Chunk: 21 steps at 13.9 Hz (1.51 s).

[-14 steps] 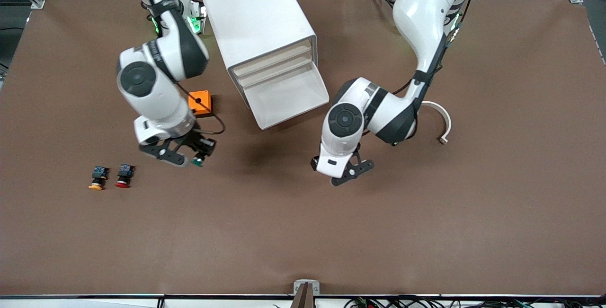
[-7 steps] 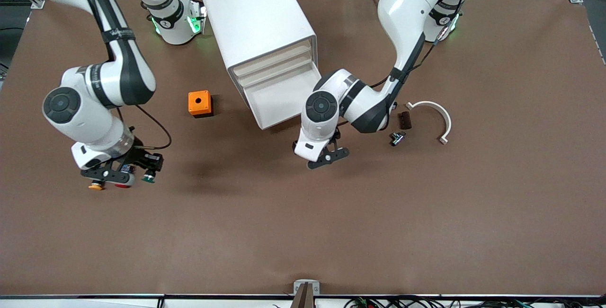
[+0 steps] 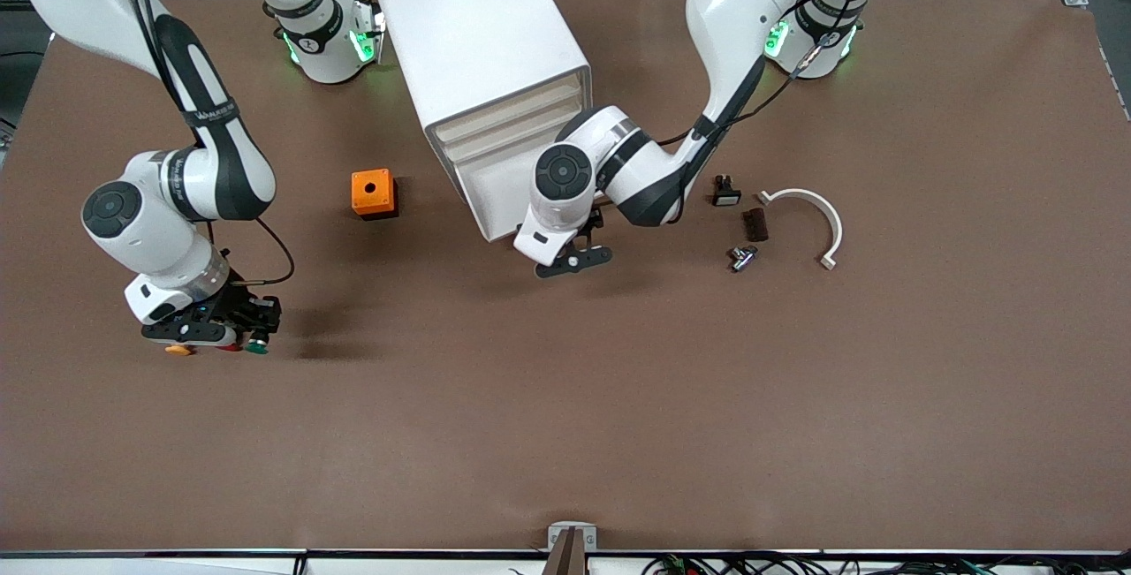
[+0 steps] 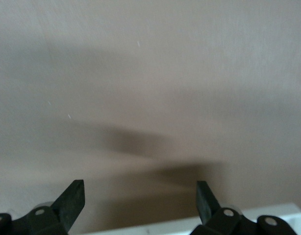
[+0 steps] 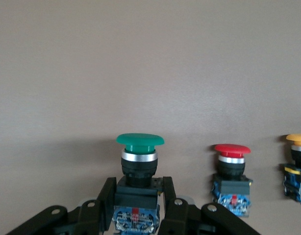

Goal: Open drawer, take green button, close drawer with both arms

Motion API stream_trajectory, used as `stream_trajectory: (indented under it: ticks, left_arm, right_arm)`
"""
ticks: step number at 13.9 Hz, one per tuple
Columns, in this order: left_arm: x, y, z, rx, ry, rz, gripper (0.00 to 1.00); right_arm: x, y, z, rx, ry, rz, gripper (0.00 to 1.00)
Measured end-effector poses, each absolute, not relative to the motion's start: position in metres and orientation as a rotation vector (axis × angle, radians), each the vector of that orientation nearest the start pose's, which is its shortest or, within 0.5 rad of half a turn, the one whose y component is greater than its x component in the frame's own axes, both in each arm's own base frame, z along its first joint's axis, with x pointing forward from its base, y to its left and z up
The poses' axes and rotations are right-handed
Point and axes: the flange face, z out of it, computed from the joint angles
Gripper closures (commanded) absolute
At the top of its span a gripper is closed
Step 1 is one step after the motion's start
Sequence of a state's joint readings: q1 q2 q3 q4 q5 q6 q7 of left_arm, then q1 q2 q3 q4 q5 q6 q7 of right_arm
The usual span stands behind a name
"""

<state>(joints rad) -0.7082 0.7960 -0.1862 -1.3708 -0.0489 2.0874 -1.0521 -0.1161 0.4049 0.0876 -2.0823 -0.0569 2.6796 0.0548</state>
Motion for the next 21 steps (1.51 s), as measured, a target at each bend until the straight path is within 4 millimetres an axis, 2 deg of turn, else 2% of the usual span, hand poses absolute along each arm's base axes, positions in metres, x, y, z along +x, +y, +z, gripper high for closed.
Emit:
stream_trajectory:
  ticks: [4,7,8,9,10,16,18,21]
  left_arm:
    - [0.460,-0.559,0.233,-3.158,-0.427,0.429,0.00]
    - [0.453,-0.563,0.231,-3.166,-0.524,0.571,0.00]
    - [0.450,-0.565,0.230,-3.165,-0.552,0.618,0.00]
    - [0.447,-0.567,0.228,-3.164,-0.580,0.663,0.00]
    - [0.444,-0.569,0.226,-3.161,-0.608,0.709,0.00]
    - [0.420,-0.583,0.210,-3.118,-0.719,0.930,0.00]
    - [0.413,-0.586,0.205,-3.096,-0.755,0.997,0.00]
    - [0.405,-0.588,0.201,-3.074,-0.785,1.052,0.00]
  right_arm:
    - [0.589,-0.027,0.205,-3.110,0.032,-0.362,1.00]
    - [0.579,-0.027,0.191,-3.110,0.028,-0.347,1.00]
    - [0.578,-0.028,0.189,-3.110,0.031,-0.343,0.77]
    - [0.577,-0.030,0.189,-3.111,0.036,-0.340,0.13]
    - [0.576,-0.032,0.188,-3.111,0.042,-0.339,0.00]
    - [0.586,-0.049,0.201,-3.110,0.083,-0.393,0.00]
    - [0.594,-0.051,0.218,-3.114,0.080,-0.392,0.00]
    - [0.601,-0.056,0.255,-3.130,0.035,-0.379,0.00]
